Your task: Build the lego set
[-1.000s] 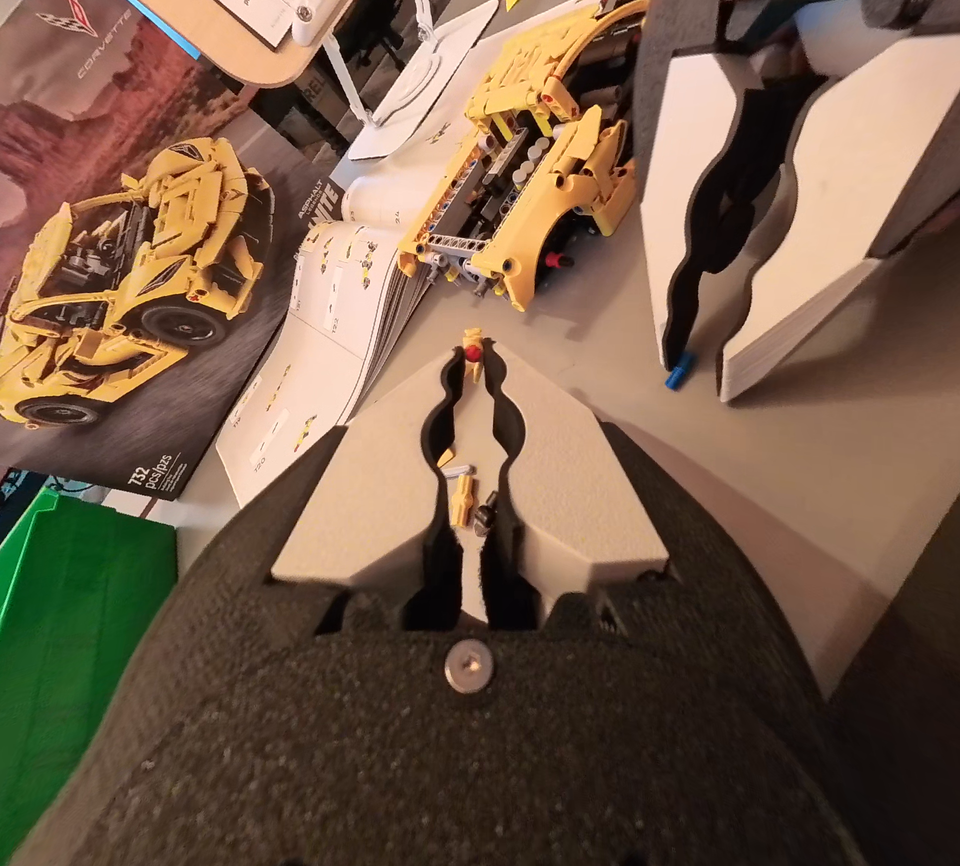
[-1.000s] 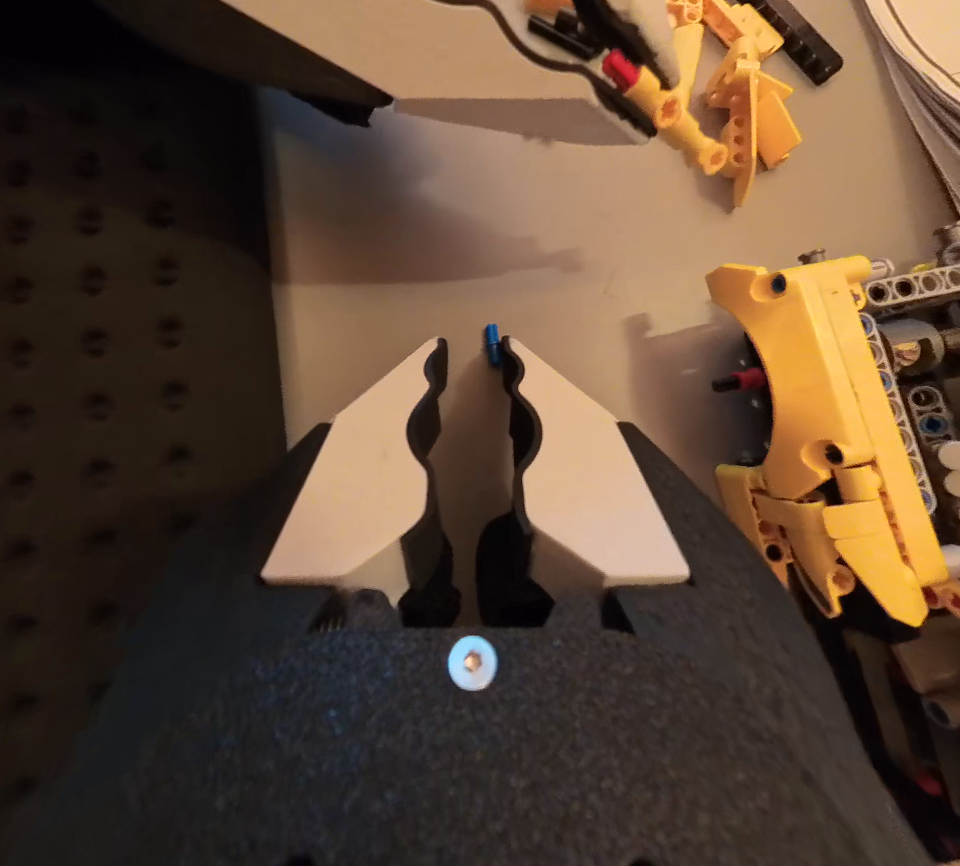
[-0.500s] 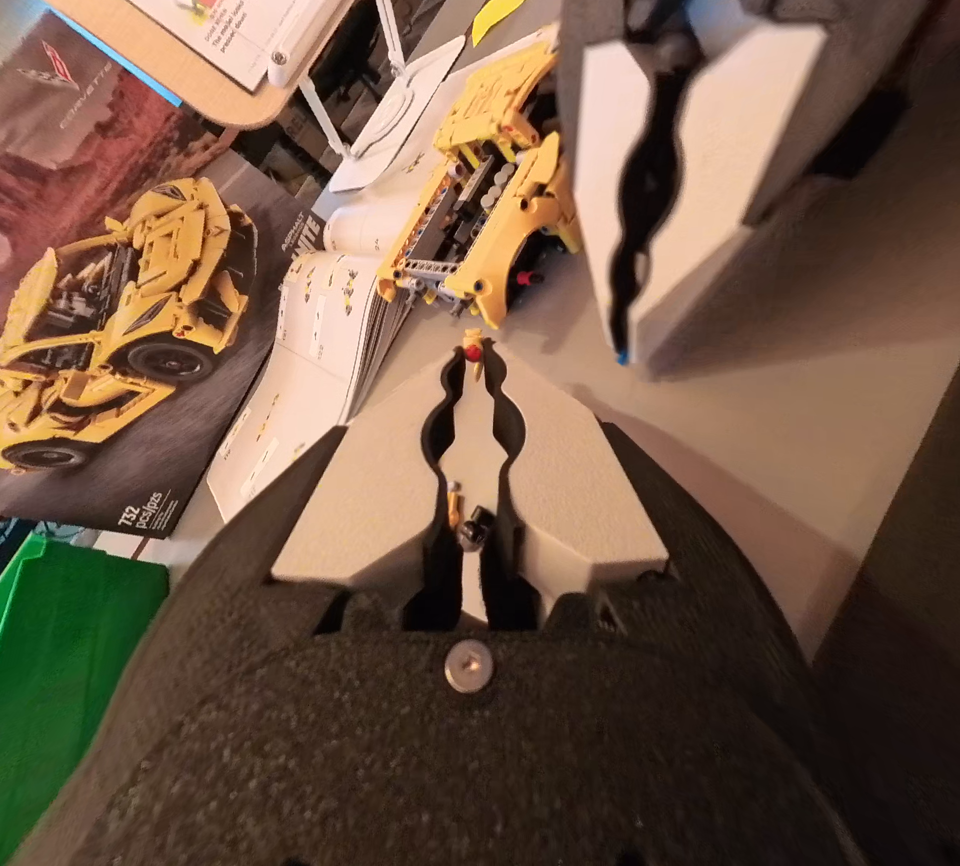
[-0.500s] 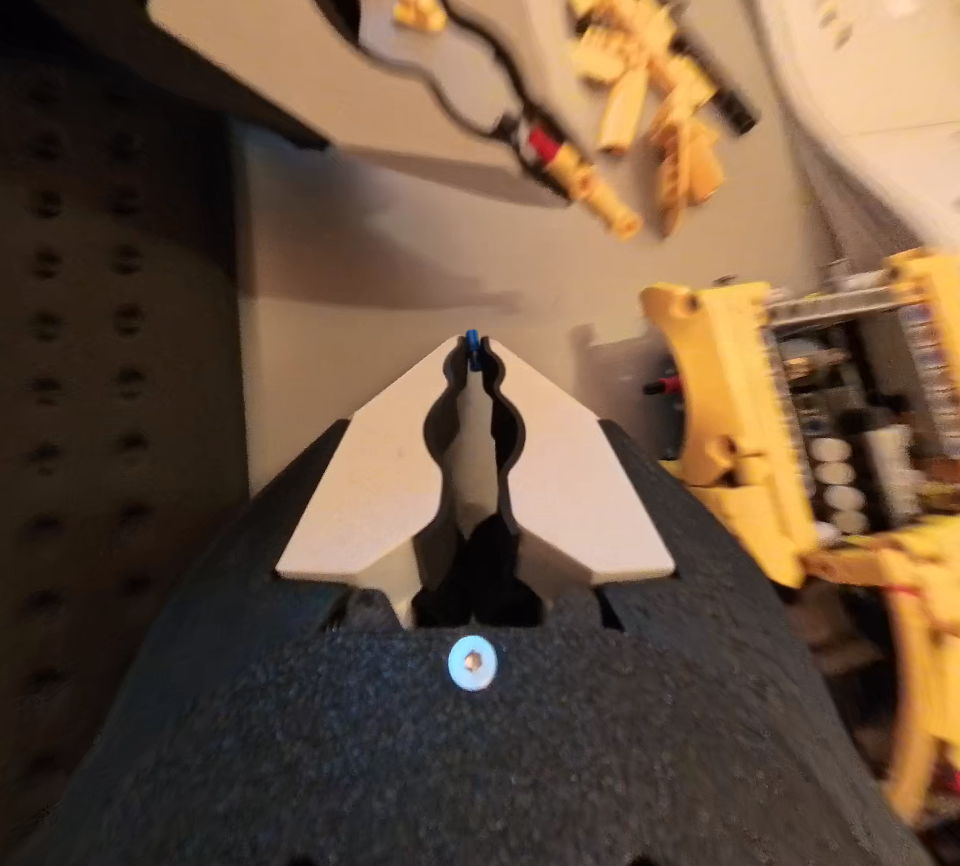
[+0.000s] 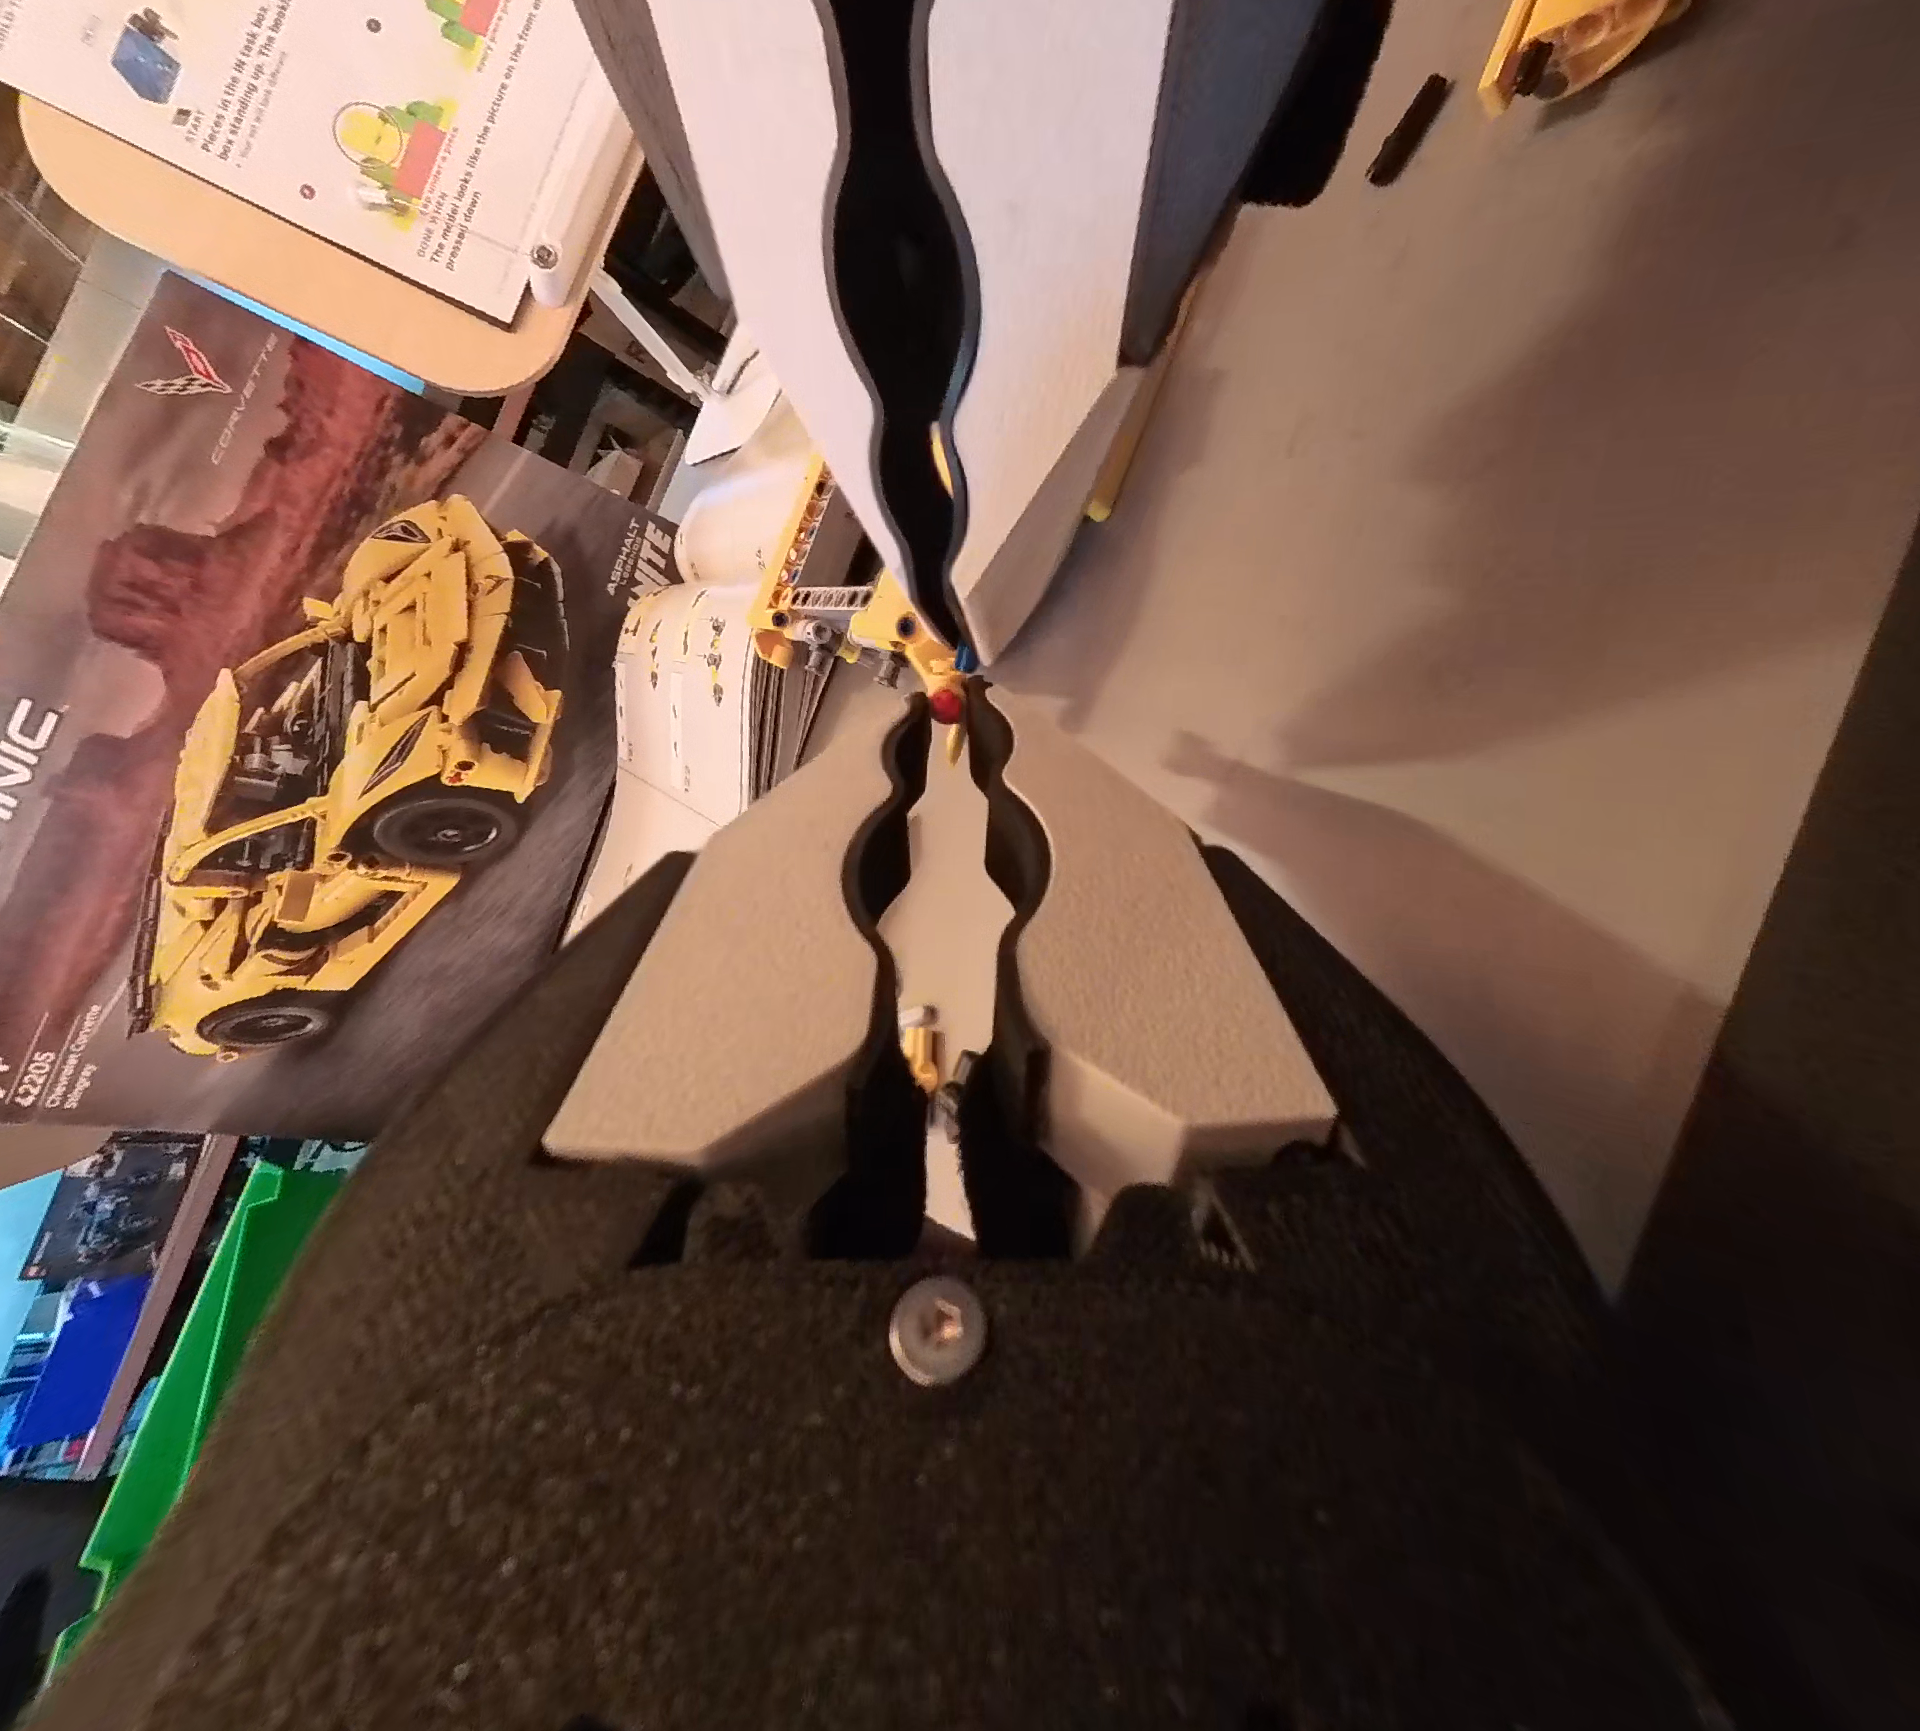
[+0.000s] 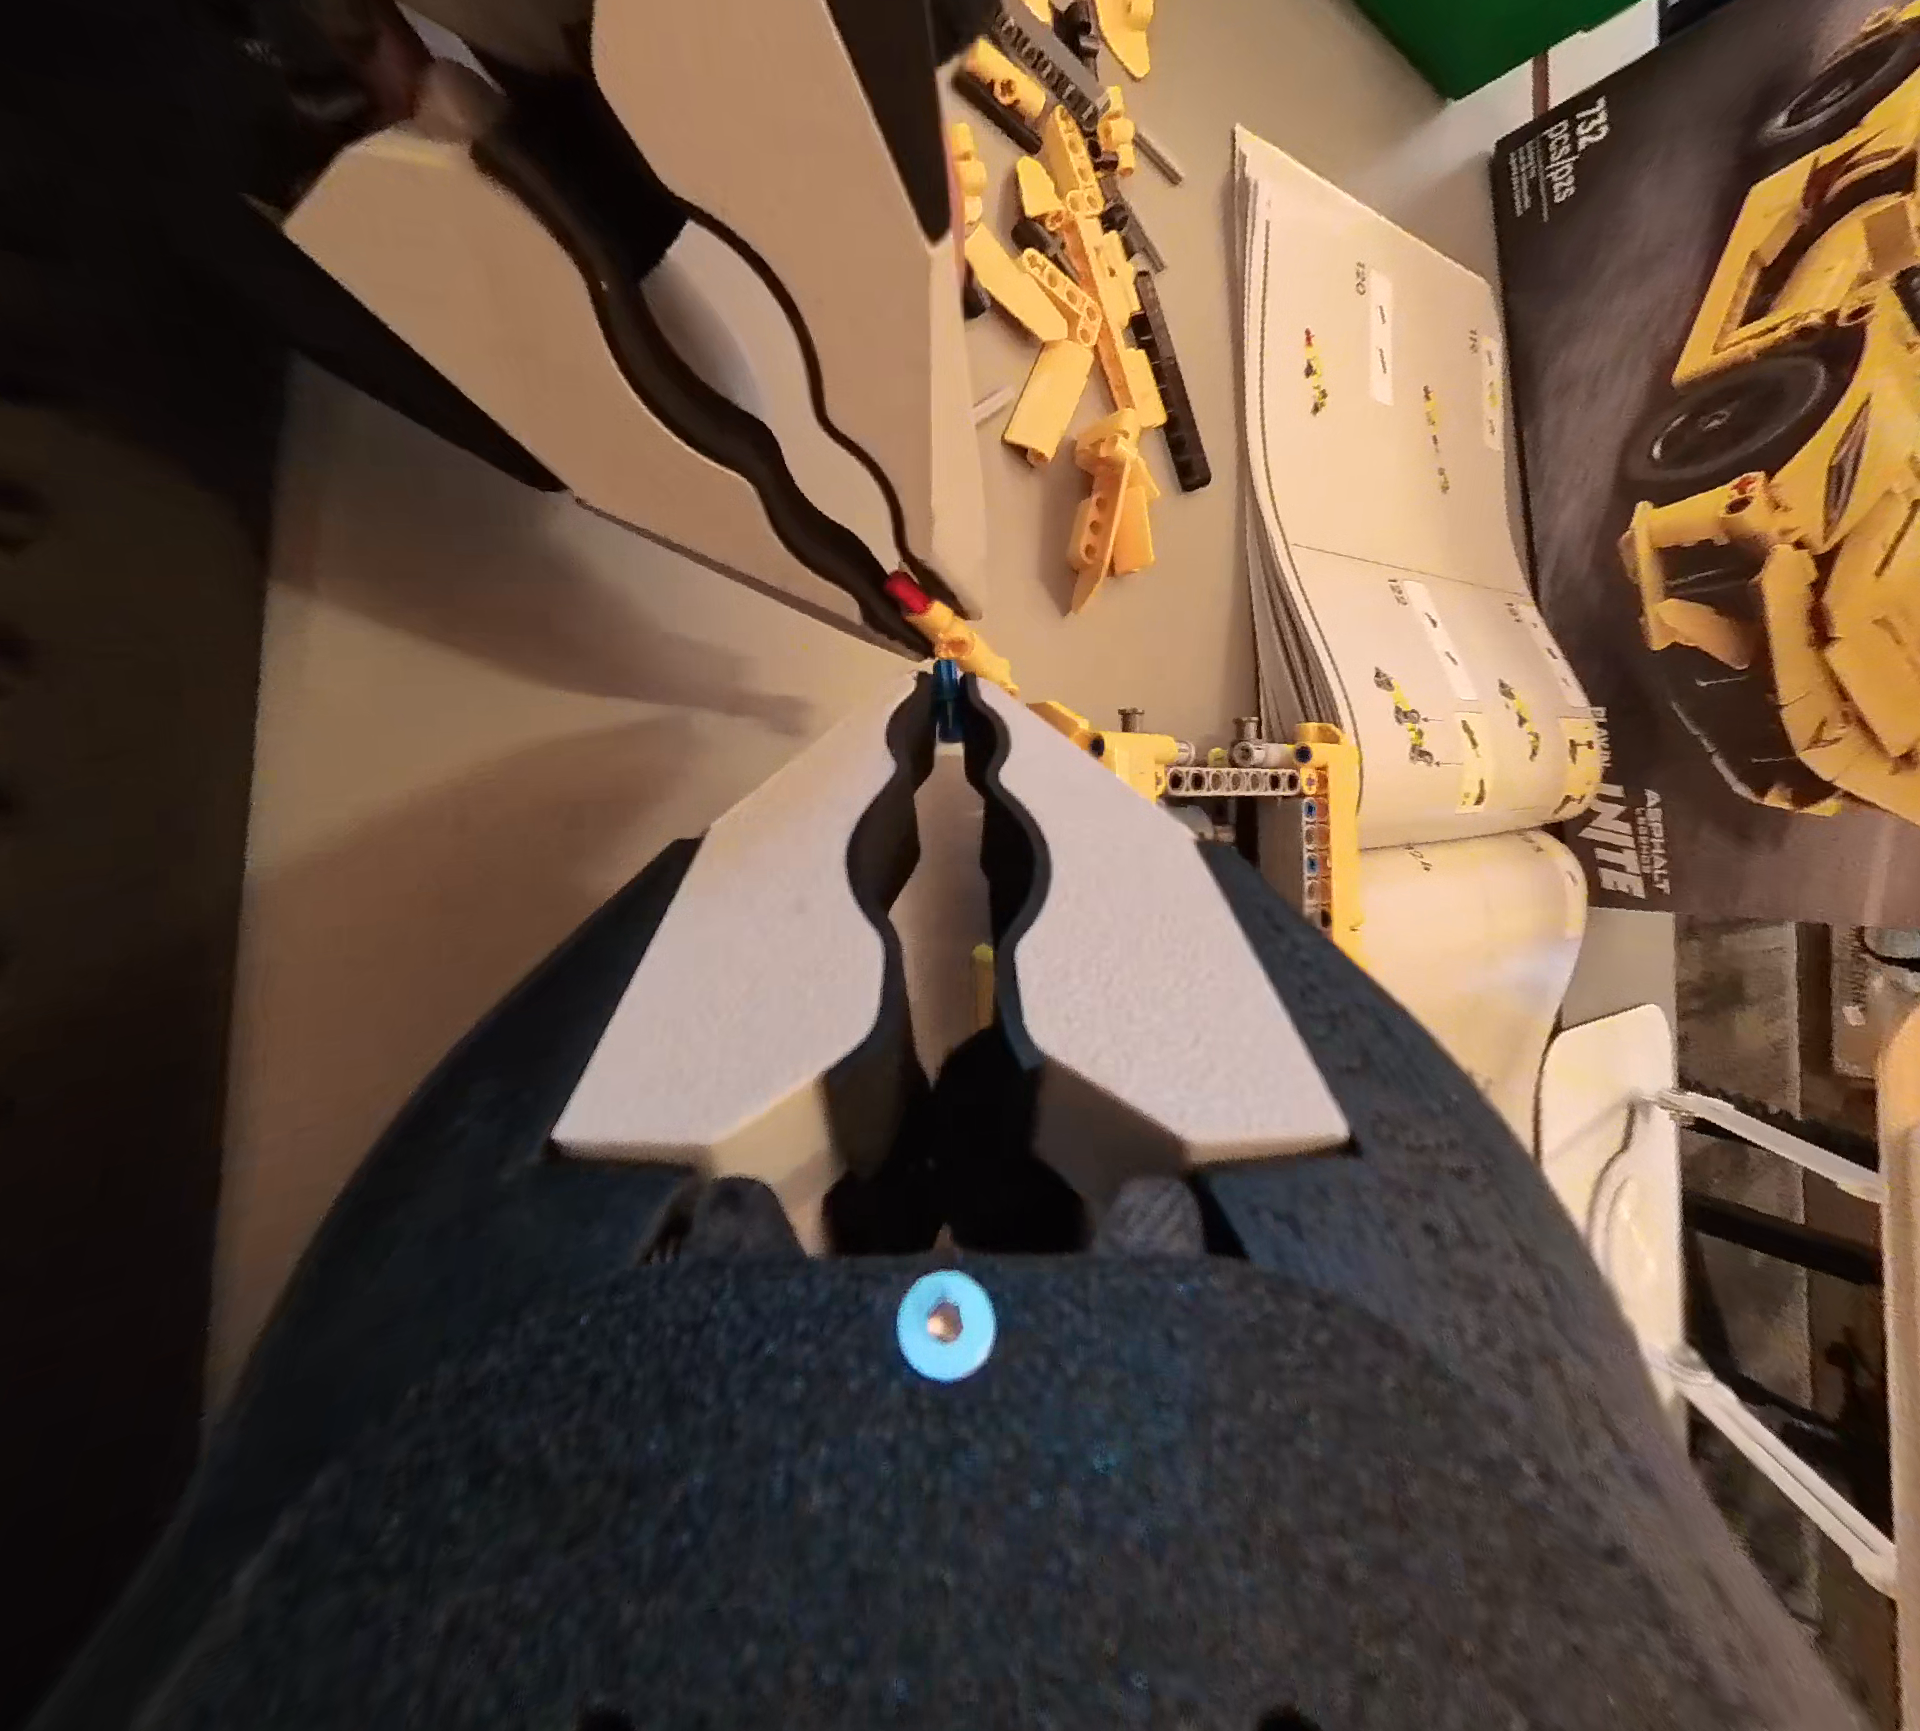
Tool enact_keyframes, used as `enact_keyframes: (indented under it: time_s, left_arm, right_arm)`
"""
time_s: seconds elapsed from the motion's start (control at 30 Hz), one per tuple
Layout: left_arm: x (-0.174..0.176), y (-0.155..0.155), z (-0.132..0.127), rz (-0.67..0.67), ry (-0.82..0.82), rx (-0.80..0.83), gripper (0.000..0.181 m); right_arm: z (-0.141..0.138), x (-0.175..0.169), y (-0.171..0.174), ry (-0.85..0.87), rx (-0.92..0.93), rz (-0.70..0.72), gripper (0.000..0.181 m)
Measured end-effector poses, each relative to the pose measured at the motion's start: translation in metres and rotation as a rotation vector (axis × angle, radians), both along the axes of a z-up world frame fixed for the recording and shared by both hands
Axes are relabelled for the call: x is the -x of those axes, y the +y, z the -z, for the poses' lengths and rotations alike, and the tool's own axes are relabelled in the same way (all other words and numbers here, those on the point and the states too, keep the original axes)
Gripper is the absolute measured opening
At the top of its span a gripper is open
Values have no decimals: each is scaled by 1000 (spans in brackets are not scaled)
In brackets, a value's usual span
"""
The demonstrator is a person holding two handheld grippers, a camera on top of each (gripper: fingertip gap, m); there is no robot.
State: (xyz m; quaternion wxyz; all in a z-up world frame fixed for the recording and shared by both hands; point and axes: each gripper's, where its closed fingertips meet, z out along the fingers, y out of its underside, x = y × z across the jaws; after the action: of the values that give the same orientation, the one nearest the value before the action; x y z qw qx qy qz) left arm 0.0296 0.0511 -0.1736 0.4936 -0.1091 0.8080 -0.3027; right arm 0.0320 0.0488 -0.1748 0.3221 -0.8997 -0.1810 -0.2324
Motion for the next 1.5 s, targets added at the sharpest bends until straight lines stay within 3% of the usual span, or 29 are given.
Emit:
enact_keyframes:
  time_s: [0.53,0.87,1.17,1.5]
  left_arm:
    - [1,-2,10,-12,-41,-143,6]
    - [8,-10,13,37,-54,-180,6]
    - [9,-12,24,37,-44,-263,5]
    - [11,-14,27,68,56,-131,7]
  right_arm:
    - [7,1,-1,-135,101,17,3]
    - [10,8,-6,-206,122,-152,2]
    - [21,7,-6,-284,218,-174,2]
    - [23,9,-9,22,77,-124,4]
